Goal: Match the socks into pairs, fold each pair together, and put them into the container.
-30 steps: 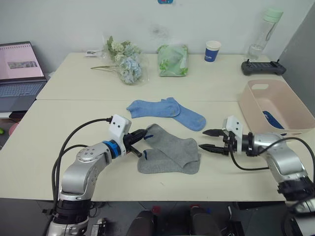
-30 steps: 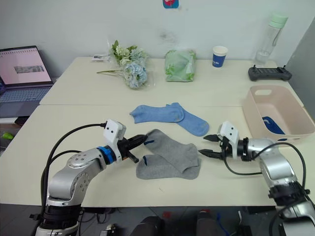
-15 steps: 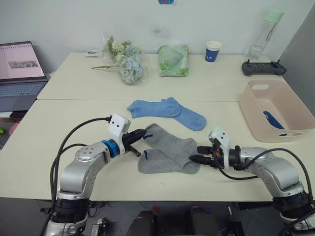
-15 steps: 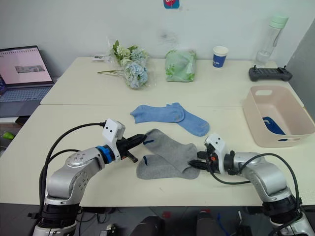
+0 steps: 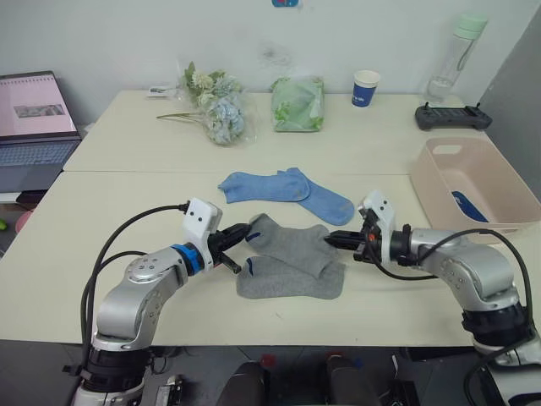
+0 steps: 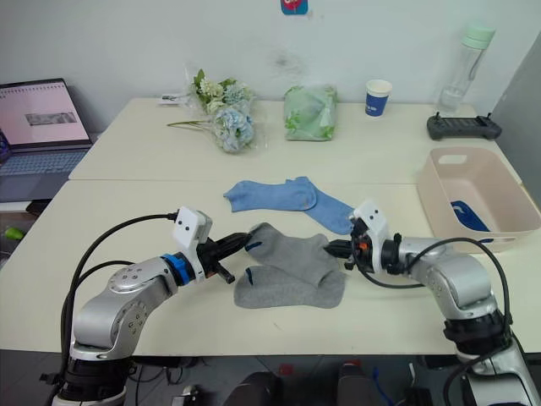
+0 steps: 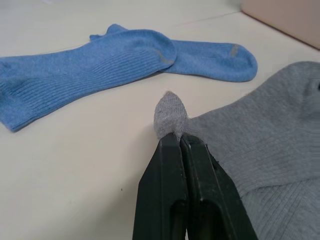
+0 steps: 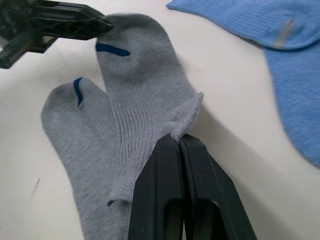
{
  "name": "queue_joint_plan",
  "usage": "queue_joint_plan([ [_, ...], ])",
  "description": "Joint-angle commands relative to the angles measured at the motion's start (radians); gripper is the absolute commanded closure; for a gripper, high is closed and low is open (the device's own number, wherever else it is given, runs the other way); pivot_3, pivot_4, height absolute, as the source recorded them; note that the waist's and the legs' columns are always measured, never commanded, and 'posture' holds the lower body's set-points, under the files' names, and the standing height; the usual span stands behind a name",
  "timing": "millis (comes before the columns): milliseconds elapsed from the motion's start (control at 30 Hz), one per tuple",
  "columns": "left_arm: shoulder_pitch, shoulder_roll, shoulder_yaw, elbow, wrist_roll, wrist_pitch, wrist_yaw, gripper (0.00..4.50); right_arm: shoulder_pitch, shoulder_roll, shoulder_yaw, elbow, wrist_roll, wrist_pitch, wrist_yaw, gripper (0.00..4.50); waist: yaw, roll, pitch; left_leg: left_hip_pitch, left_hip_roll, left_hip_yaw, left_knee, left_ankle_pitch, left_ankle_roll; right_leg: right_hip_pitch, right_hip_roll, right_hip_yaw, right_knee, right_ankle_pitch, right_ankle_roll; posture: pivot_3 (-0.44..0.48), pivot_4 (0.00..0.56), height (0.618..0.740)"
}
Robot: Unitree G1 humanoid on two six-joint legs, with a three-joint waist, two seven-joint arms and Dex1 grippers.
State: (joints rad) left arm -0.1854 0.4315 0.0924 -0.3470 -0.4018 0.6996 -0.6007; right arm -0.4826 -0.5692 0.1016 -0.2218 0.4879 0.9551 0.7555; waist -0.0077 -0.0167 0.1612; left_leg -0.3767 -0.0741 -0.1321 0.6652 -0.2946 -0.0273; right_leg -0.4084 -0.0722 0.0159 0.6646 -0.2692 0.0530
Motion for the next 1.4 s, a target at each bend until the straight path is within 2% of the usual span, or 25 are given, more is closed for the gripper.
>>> queue_joint_plan([
  [33, 0.028, -0.047, 0.048, -0.046, -0.045, 0.006, 0.063, 4.5, -0.118, 0.024, 0.046, 0.124, -0.105, -0.094, -0.048, 4.48, -0.005, 0.0, 0.0, 0.0, 0.0, 0.0, 0.0, 0.0, 0.0, 0.0, 0.0, 0.0, 0.0, 0.0, 0.0, 0.0, 0.15, 0.74],
  [167, 0.05, -0.085, 0.039, -0.011, -0.008, -0.051, 0.114, 4.5, -0.204, 0.088, 0.095, 0.294, -0.195, -0.22, -0.061, 4.48, -0.011, 0.0, 0.0, 0.001, 0.0, 0.001, -0.001, 0.0, 0.0, 0.0, 0.0, 0.0, 0.0, 0.0, 0.0, 0.0, 0.15, 0.74],
  [333, 0.061, -0.077, 0.03, 0.051, 0.029, -0.108, 0.13, 4.5, -0.194, 0.091, 0.143, 0.365, -0.28, -0.352, -0.027, 4.48, -0.011, 0.0, 0.0, 0.0, -0.001, 0.001, 0.0, 0.0, 0.0, 0.0, 0.0, 0.0, 0.0, 0.0, 0.0, 0.0, 0.15, 0.74],
  [433, 0.06, -0.078, 0.042, 0.08, 0.035, -0.145, 0.135, 4.5, -0.183, 0.076, 0.131, 0.365, -0.315, -0.458, -0.016, 3.88, -0.011, 0.0, 0.0, 0.0, -0.001, 0.001, 0.0, 0.0, 0.0, 0.0, 0.0, 0.0, 0.0, 0.0, 0.0, 0.0, 0.15, 0.74],
  [467, 0.063, -0.074, 0.045, 0.084, 0.033, -0.151, 0.129, 4.11, -0.18, 0.07, 0.125, 0.366, -0.326, -0.496, -0.012, 3.56, -0.011, 0.0, 0.0, 0.0, 0.0, 0.0, 0.0, 0.0, 0.0, 0.0, 0.0, 0.0, 0.0, 0.0, 0.0, 0.0, 0.15, 0.74],
  [533, 0.071, -0.064, 0.056, 0.084, 0.032, -0.166, 0.126, 3.62, -0.167, 0.058, 0.107, 0.36, -0.328, -0.577, 0.012, 2.85, -0.011, 0.0, 0.0, 0.0, 0.0, 0.001, 0.0, 0.0, 0.0, 0.0, 0.0, 0.0, 0.0, 0.0, 0.0, 0.0, 0.15, 0.74],
  [600, 0.087, -0.043, 0.085, 0.07, 0.027, -0.186, 0.12, 2.96, -0.138, 0.03, 0.093, 0.32, -0.297, -0.648, 0.094, 2.13, -0.014, 0.0, 0.0, 0.0, 0.0, 0.001, 0.0, 0.0, 0.0, 0.0, 0.0, 0.0, 0.0, 0.0, 0.0, 0.0, 0.15, 0.74],
  [733, 0.145, 0.031, 0.118, 0.038, 0.022, -0.268, 0.047, 1.64, -0.076, -0.04, 0.12, 0.241, -0.282, -0.78, 0.273, 2.09, -0.019, 0.0, 0.0, 0.0, 0.001, 0.0, -0.001, 0.0, 0.0, -0.001, 0.0, 0.0, -0.001, 0.0, 0.0, 0.0, 0.15, 0.74],
  [800, 0.188, 0.112, 0.088, 0.037, 0.078, -0.356, -0.033, 1.0, -0.068, -0.057, 0.15, 0.249, -0.322, -0.833, 0.31, 2.09, -0.021, 0.0, 0.0, 0.0, 0.0, 0.001, -0.001, 0.0, 0.0, 0.0, 0.0, 0.001, 0.0, 0.0, 0.0, 0.0, 0.15, 0.74],
  [833, 0.214, 0.183, 0.054, 0.048, 0.127, -0.412, -0.099, 0.69, -0.076, -0.047, 0.163, 0.275, -0.342, -0.849, 0.309, 2.09, -0.023, 0.0, 0.0, 0.002, 0.001, 0.001, -0.001, 0.0, 0.0, 0.0, 0.0, 0.001, 0.0, 0.0, 0.0, 0.0, 0.15, 0.74],
  [900, 0.235, 0.27, 0.008, 0.076, 0.194, -0.506, -0.175, 0.69, -0.09, -0.026, 0.178, 0.322, -0.368, -0.873, 0.304, 2.09, -0.024, 0.001, 0.0, 0.005, 0.002, 0.002, -0.003, 0.0, 0.0, 0.002, 0.001, 0.001, 0.0, 0.0, 0.0, 0.0, 0.15, 0.74],
  [1033, 0.155, 0.305, -0.069, 0.199, 0.288, -0.672, -0.205, 0.69, -0.136, -0.009, 0.247, 0.462, -0.467, -1.003, 0.344, 2.09, -0.016, 0.001, 0.0, 0.006, 0.0, 0.002, -0.003, 0.0, 0.0, 0.004, 0.001, 0.001, -0.001, 0.0, 0.0, 0.0, 0.15, 0.74],
  [1200, 0.051, 0.289, -0.155, 0.343, 0.394, -0.802, -0.202, 0.69, -0.22, 0.038, 0.271, 0.602, -0.523, -1.074, 0.34, 2.09, -0.019, 0.001, 0.0, 0.005, 0.0, 0.002, -0.003, 0.0, 0.0, 0.003, 0.001, 0.001, -0.001, 0.0, 0.0, 0.0, 0.15, 0.74],
  [1400, -0.034, 0.265, -0.217, 0.478, 0.451, -0.897, -0.199, 0.69, -0.265, 0.071, 0.284, 0.704, -0.572, -1.135, 0.349, 2.09, -0.019, 0.002, 0.0, 0.006, 0.0, 0.002, -0.003, 0.0, 0.0, 0.002, 0.001, 0.002, 0.0, 0.0, 0.0, 0.0, 0.15, 0.74],
])
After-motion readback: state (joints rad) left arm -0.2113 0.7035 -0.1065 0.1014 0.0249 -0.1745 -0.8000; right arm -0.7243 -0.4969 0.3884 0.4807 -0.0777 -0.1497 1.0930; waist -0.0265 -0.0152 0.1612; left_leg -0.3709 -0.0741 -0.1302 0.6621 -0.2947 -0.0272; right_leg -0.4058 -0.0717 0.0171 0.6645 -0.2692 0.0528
